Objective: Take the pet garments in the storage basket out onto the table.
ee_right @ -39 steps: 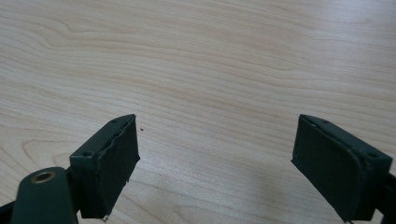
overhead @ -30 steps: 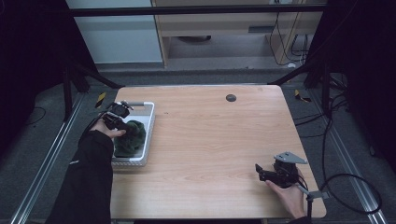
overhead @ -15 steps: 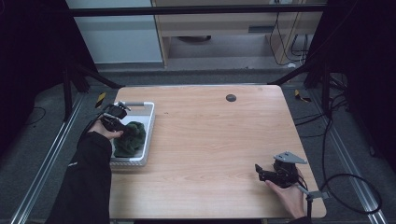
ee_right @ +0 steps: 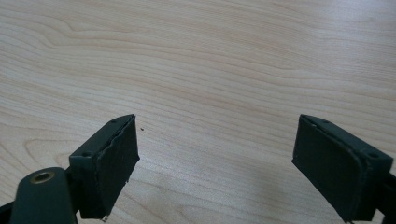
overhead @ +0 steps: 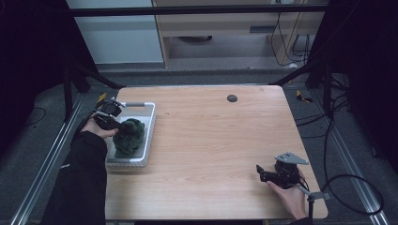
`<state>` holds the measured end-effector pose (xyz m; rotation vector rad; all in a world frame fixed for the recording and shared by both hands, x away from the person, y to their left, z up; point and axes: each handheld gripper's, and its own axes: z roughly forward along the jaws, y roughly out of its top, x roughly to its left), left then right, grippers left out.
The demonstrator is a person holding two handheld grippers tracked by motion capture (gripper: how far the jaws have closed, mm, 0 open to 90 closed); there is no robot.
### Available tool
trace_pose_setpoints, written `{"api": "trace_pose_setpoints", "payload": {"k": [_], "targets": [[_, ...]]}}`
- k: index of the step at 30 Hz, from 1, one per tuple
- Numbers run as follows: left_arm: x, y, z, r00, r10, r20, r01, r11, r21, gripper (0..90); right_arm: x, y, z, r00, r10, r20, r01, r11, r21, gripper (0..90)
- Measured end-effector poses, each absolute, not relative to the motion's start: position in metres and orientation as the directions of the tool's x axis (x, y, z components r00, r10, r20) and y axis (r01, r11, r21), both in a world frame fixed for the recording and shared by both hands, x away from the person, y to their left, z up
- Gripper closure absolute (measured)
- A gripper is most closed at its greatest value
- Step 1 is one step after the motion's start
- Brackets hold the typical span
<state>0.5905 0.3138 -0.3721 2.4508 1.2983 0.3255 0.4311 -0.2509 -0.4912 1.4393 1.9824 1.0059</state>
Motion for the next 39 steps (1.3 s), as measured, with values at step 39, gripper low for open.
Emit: {"api": "trace_pose_setpoints", "payload": {"k": [39], "targets": [[0.538,0.317,-0.277,0.694,0.715,0.083,0.590,-0.631,0.504,75.4,0.431,-0.251,-0.491,-0.324,0.945,0.030,0.584,0.176,0.792,14.0]]}}
